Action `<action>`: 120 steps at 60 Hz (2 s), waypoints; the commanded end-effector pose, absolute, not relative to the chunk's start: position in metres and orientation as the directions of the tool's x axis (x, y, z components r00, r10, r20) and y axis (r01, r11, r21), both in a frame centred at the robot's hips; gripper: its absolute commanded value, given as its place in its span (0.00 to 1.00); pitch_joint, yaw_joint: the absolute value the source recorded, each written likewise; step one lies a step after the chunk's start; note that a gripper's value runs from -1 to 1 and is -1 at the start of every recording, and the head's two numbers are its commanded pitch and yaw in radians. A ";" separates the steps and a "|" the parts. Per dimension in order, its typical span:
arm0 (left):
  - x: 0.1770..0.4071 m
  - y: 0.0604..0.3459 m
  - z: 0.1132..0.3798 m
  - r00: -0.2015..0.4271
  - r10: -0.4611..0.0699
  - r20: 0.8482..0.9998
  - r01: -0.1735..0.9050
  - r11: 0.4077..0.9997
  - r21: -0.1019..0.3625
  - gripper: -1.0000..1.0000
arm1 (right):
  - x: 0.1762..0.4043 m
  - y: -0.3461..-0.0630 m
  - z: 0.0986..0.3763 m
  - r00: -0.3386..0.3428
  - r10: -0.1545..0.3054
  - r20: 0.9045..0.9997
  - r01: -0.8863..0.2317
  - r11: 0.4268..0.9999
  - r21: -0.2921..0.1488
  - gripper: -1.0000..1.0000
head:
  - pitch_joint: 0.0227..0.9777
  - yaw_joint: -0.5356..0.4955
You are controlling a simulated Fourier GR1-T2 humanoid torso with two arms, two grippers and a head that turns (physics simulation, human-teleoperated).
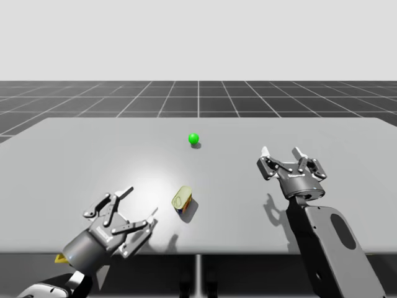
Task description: Watch the red light. When it turns green, pick up the object.
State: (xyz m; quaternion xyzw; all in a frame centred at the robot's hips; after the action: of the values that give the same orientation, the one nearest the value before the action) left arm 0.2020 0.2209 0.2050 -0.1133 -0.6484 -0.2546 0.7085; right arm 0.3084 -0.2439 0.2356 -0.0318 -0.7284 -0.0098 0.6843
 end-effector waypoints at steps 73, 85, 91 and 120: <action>0.253 0.123 0.127 0.309 -0.185 0.933 0.549 0.836 -0.016 0.05 | 0.307 -0.243 0.237 -0.060 0.018 0.998 0.048 0.999 -0.015 0.00 | 0.89 0.63; 0.247 0.123 0.122 0.293 -0.210 0.933 0.565 0.825 0.008 1.00 | 0.308 -0.243 0.237 -0.058 0.011 0.998 0.042 0.999 -0.009 0.00 | 0.85 0.63; 0.247 0.122 0.121 0.294 -0.216 0.931 0.570 0.822 0.010 1.00 | 0.308 -0.243 0.237 -0.059 0.011 0.998 0.043 0.999 -0.008 0.00 | 0.80 0.63; 0.247 0.120 0.120 0.306 -0.216 0.927 0.574 0.819 0.002 1.00 | 0.310 -0.246 0.238 -0.064 0.010 0.998 0.042 0.999 -0.007 0.00 | 0.44 0.62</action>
State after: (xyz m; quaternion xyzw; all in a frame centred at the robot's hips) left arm 0.2518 0.1216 0.1302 -0.1459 -0.5568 -0.2166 0.7885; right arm 0.3093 -0.2450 0.2383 -0.0177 -0.7291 -0.0112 0.6841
